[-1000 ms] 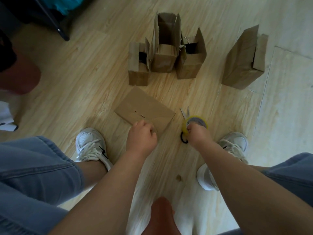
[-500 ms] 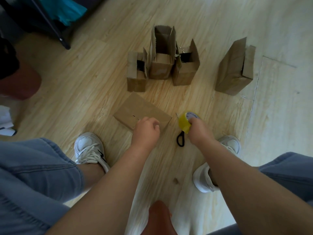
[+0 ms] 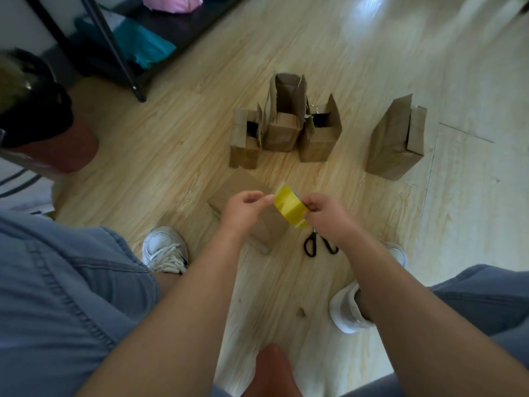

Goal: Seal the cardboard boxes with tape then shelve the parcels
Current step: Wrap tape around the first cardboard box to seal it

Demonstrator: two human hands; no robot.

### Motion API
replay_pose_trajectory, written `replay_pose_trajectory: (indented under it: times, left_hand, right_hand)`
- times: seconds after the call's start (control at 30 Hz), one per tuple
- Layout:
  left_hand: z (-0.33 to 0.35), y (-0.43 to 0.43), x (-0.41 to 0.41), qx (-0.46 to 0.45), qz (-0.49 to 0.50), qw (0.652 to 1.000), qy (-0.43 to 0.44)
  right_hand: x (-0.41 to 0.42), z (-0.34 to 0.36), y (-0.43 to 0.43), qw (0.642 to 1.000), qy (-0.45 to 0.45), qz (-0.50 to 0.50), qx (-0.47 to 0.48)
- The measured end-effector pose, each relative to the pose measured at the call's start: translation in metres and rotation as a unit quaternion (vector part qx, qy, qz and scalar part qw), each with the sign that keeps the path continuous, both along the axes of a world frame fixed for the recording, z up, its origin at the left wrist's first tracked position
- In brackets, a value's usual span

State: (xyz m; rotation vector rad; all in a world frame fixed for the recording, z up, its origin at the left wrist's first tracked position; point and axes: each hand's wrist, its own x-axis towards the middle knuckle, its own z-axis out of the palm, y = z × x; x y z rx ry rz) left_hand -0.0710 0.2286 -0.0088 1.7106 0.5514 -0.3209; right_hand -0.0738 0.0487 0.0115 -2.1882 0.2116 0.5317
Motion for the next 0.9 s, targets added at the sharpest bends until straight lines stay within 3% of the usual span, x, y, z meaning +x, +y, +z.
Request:
replay_pose_trajectory:
  times: [0.3, 0.6, 0.73, 0.9]
  left_hand:
    - [-0.0065, 0.0073, 0.0007, -0.026, 0.034, 0.999, -0.007]
    - [-0.0015, 0.0067, 0.002, -0.026, 0.043, 0.999, 0.016]
    - [-0.0003, 0.0064, 0.0007, -0.07, 0.039, 0.996, 0.036]
    - [-0.0027, 0.0087, -0.0026, -0.076, -0.022, 0.996, 0.027]
  right_hand:
    - [-0.0033, 0.0096, 0.006, 0.994, 0.024, 0.082, 0.068]
    - [-0.001, 0.0058, 0.0042, 0.992, 0.081, 0.05, 0.082]
    - [0.0002, 0.0068, 0.0058, 0.99, 0.089, 0.02, 0.104]
    - [-0.0005, 0.0076, 0.0046, 0.988, 0.089, -0.015, 0.126]
